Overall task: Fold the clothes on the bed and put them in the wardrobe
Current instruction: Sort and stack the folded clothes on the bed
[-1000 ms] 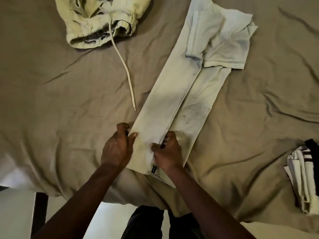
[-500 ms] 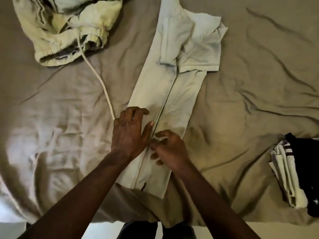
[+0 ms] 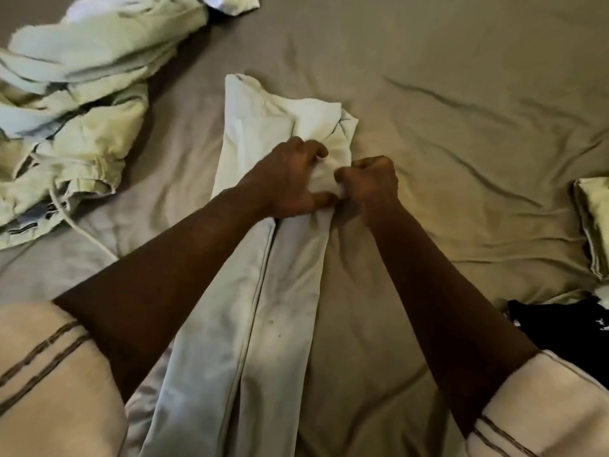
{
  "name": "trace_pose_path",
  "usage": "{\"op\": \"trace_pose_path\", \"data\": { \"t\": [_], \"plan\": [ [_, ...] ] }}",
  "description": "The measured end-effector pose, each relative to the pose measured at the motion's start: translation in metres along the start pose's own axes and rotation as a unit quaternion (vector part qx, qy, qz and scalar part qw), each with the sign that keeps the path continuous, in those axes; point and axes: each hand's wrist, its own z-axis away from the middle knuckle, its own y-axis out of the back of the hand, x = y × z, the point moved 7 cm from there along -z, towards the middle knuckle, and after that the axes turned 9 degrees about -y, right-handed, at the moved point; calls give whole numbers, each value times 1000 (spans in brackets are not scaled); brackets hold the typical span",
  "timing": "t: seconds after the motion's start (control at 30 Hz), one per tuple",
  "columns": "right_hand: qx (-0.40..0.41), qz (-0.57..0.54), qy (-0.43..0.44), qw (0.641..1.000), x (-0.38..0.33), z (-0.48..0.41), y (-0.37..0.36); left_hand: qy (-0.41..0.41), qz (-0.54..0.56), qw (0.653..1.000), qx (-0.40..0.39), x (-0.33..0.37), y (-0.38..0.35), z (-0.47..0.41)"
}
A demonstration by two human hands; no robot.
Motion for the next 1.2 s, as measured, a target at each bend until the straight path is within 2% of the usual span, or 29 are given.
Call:
{"op": "trace_pose_path", "data": {
  "t": [0.07,0.13,0.2,0.23,0.3,0.37,0.43,0.47,0.53,0.6,0.73,0.77,0.87,0.93,1.0,1.03,1.07,1.1,1.13,1.17,1.2],
  "plan": [
    [-36,-80,-26,996,-6,-8,5,8,-108,994,-20,5,-14,-10],
    [-139,-196,-49,970,-18,-10,3,21,-134,991,15,10,-20,-14],
    [-244,-269,-22,932,-37,-11,0,24,-47,990,130,11,-7,-17],
    [-255,-275,-1,927,-44,-12,3,47,11,980,195,5,4,-16],
    [-193,-245,37,949,-49,-24,7,161,155,940,256,-24,18,-14],
    [-95,-173,74,978,-47,-43,7,258,325,865,282,-47,23,-6],
    [-34,-83,90,992,-44,-58,1,321,418,799,289,-63,22,1],
    [-19,-33,92,995,-43,-65,-4,347,429,785,281,-69,23,4],
    [-5,59,107,993,-48,-72,-11,377,431,779,257,-77,24,8],
    [6,101,136,985,-60,-79,-15,385,422,782,247,-78,26,13],
    [70,96,208,971,-91,-80,-8,372,391,810,231,-80,21,14],
    [90,84,237,964,-100,-77,-5,381,388,806,232,-82,18,15],
    [121,51,298,946,-114,-69,-2,426,439,745,265,-95,4,24],
    [134,13,289,948,-109,-67,-1,439,486,708,266,-102,-5,28],
    [194,-21,290,937,-99,-55,1,418,531,688,266,-101,-7,28],
    [225,-36,300,926,-93,-45,0,400,516,704,281,-101,-3,26],
    [235,-54,314,918,-86,-34,-3,382,456,749,290,-101,4,24],
    [218,-70,333,915,-79,-26,-10,367,348,813,288,-97,14,21],
    [176,-78,347,918,-70,-22,-22,345,236,867,273,-91,21,18],
    [122,-76,353,925,-61,-19,-34,331,152,895,256,-82,26,15],
    [65,-64,347,933,-51,-19,-48,321,110,905,257,-78,30,14]
  ]
}}
